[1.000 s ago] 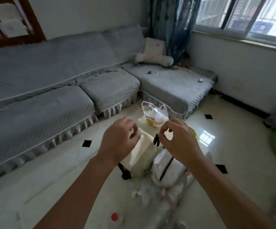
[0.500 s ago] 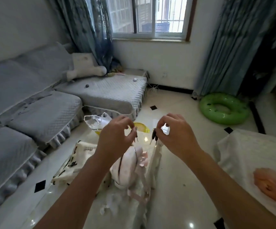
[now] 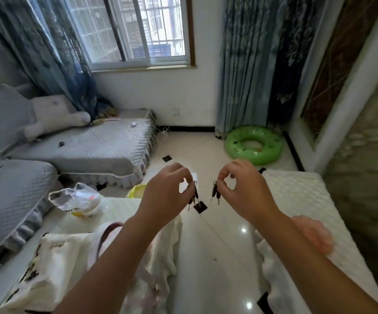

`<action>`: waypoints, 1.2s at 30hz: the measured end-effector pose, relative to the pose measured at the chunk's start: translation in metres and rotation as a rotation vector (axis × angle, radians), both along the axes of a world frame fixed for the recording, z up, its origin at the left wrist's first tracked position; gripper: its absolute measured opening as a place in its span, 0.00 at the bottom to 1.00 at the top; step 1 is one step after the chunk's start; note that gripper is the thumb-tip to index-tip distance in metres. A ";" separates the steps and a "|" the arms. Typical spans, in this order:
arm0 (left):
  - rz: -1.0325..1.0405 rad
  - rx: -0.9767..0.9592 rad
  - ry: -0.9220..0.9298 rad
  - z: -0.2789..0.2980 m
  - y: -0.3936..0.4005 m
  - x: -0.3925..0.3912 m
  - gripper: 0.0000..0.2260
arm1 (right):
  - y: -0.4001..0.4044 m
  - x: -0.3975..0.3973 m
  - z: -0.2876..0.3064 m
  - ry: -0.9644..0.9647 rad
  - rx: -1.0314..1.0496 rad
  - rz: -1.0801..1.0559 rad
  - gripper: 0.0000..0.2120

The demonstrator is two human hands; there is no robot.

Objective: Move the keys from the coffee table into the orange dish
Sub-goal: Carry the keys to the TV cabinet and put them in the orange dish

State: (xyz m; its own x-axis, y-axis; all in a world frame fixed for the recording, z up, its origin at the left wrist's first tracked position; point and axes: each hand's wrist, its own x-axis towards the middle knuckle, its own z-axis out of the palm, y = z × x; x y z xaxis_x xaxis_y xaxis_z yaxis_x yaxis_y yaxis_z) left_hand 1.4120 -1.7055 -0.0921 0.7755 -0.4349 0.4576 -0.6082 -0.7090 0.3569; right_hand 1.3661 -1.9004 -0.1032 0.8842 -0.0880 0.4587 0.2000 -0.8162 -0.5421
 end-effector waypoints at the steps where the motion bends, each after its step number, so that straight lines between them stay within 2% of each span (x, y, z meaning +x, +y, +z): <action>1: -0.019 -0.004 0.003 0.002 -0.011 0.005 0.04 | -0.011 0.001 -0.001 0.005 0.005 -0.012 0.05; 10: -0.295 -0.011 0.017 -0.013 -0.118 0.078 0.03 | -0.099 0.020 -0.019 0.054 -0.007 -0.265 0.05; 16: -0.465 -0.014 0.047 -0.029 -0.174 0.159 0.03 | -0.136 0.068 -0.025 0.081 -0.011 -0.446 0.04; 21: -0.624 0.050 0.037 -0.043 -0.231 0.209 0.03 | -0.161 0.087 -0.040 0.187 -0.024 -0.641 0.05; 26: -0.796 0.074 0.091 -0.059 -0.298 0.211 0.03 | -0.194 0.076 -0.054 0.273 0.032 -0.854 0.06; 30: -0.920 0.111 0.122 -0.070 -0.347 0.206 0.03 | -0.229 0.069 -0.063 0.287 0.046 -0.892 0.06; 36: -0.971 0.125 0.119 -0.067 -0.398 0.209 0.03 | -0.278 0.082 -0.066 0.229 0.103 -0.927 0.04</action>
State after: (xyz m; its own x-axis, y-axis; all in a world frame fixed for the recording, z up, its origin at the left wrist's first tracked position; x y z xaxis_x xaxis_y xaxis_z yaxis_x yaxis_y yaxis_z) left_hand 1.6215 -2.1039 -0.1595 0.0933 -0.9471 0.3071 -0.9113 0.0430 0.4096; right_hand 1.4479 -2.1785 -0.1694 0.5098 -0.8278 0.2342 -0.6210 -0.5425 -0.5658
